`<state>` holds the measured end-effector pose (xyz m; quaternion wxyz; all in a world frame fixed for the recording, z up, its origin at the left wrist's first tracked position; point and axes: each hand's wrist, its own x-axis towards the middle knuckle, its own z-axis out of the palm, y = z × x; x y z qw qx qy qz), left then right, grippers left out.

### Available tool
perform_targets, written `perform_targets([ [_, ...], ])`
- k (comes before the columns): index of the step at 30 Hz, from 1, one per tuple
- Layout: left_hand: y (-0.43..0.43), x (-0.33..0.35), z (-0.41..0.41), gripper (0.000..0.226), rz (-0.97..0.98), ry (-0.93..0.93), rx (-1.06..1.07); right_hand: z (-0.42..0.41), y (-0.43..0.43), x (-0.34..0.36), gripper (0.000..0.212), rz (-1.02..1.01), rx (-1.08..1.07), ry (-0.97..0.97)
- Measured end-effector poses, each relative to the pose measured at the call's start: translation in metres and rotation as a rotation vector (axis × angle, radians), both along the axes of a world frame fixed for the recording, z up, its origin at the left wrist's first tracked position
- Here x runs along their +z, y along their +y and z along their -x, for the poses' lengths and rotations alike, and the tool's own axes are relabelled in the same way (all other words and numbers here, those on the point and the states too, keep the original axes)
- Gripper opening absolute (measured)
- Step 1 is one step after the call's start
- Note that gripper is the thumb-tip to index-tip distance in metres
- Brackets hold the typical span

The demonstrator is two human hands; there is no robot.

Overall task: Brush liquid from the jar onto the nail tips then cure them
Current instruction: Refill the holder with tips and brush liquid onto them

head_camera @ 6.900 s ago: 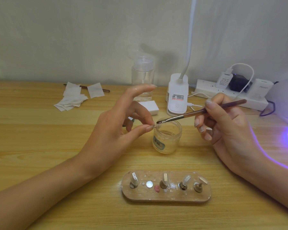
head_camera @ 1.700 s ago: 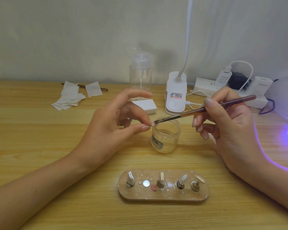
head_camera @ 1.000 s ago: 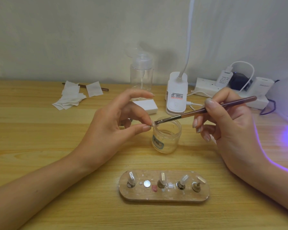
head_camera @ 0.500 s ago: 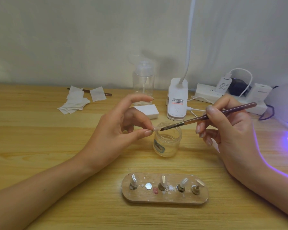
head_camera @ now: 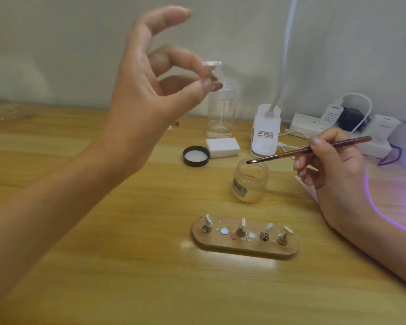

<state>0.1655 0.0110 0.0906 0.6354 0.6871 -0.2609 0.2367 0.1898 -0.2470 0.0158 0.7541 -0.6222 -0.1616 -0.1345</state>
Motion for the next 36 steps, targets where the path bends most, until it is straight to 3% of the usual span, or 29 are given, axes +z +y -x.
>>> perform_targets([
  [4,-0.007,0.009,0.019,0.063,-0.114,-0.109,-0.004,0.001,0.001,0.0,0.017,-0.002,-0.009,-0.013],
  [9,-0.014,-0.013,0.039,0.06,-0.16,0.014,-0.057,0.003,0.002,0.0,0.021,-0.009,0.0,-0.016],
  [16,-0.015,-0.061,0.068,0.067,-0.556,0.052,-0.042,0.002,0.002,0.001,0.021,-0.004,0.007,-0.006],
  [22,-0.015,-0.073,0.073,0.063,-0.567,0.144,-0.033,0.0,0.002,0.0,0.026,0.014,0.015,-0.001],
  [30,-0.017,-0.077,0.064,0.073,-0.475,0.433,-0.057,0.001,0.003,0.0,0.025,0.019,0.014,-0.003],
  [36,-0.019,-0.074,0.064,0.081,-0.543,0.443,-0.044,0.002,0.003,0.001,0.028,0.021,0.008,-0.004],
])
